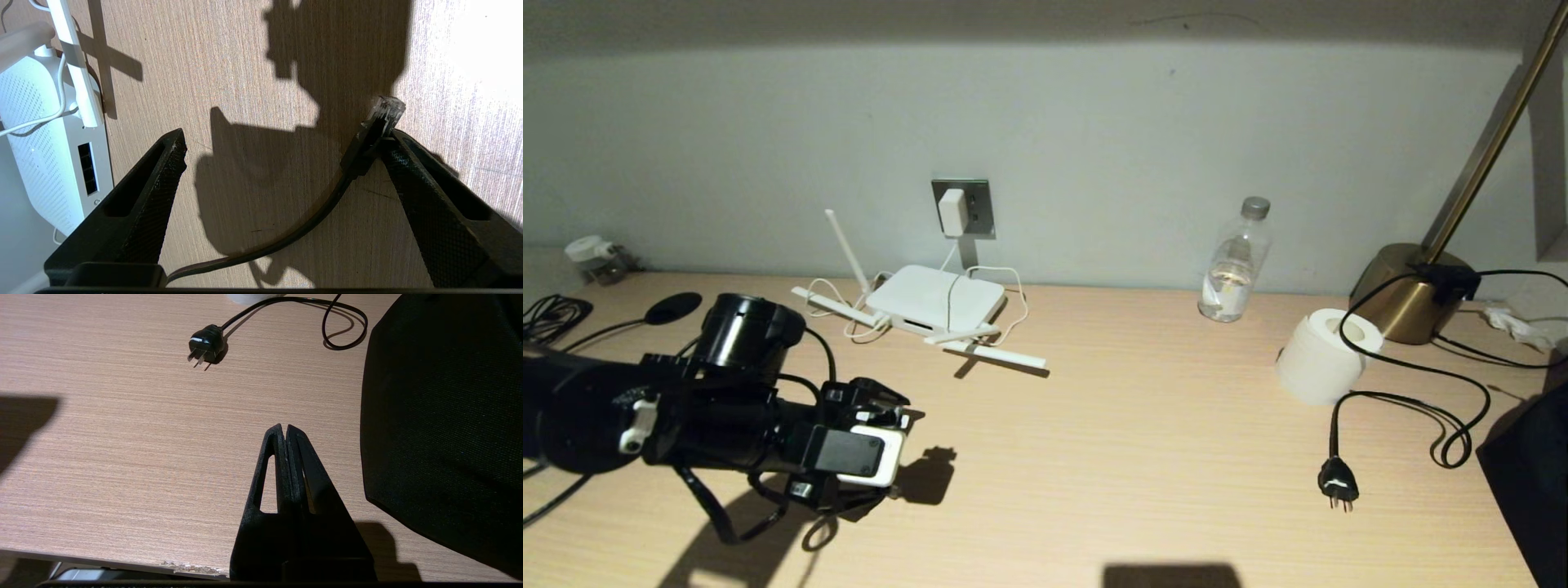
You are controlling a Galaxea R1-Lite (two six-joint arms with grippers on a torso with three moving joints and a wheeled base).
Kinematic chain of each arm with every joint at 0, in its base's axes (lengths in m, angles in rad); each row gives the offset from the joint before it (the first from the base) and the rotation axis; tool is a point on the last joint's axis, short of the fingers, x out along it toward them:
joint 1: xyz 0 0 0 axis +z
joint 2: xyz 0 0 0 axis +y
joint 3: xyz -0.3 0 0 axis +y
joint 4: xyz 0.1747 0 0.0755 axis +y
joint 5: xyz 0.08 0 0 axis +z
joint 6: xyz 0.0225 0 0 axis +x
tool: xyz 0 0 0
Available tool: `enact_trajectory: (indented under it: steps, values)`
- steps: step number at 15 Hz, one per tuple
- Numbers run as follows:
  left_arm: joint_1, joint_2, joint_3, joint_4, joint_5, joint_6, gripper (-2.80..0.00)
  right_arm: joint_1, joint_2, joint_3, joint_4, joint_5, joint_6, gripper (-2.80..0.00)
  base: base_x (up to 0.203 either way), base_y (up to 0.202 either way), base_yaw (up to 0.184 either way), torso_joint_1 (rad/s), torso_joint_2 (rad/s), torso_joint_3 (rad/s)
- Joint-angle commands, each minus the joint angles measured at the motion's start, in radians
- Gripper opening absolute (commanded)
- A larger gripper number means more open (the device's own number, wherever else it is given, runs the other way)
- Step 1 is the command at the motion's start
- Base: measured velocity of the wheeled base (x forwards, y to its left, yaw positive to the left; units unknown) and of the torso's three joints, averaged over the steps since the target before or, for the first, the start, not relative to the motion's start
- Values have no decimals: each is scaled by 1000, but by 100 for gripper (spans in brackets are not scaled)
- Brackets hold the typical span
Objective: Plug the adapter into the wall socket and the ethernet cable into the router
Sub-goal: Pick up cable
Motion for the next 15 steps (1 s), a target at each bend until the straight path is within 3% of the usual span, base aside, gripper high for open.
enact_trajectory:
  steps: [1, 7, 15]
  values:
    - [2, 19, -9, 22, 1, 9, 0, 0, 1, 0, 1, 0, 0, -280, 0, 0, 0, 0, 0, 0]
    - [10, -34, -89, 225, 18, 8, 0, 0, 1, 1, 1, 0, 0, -280, 0, 0, 0, 0, 0, 0]
    - [16, 13, -147, 240, 23, 8, 0, 0, 0, -1, 1, 0, 0, -280, 0, 0, 0, 0, 0, 0]
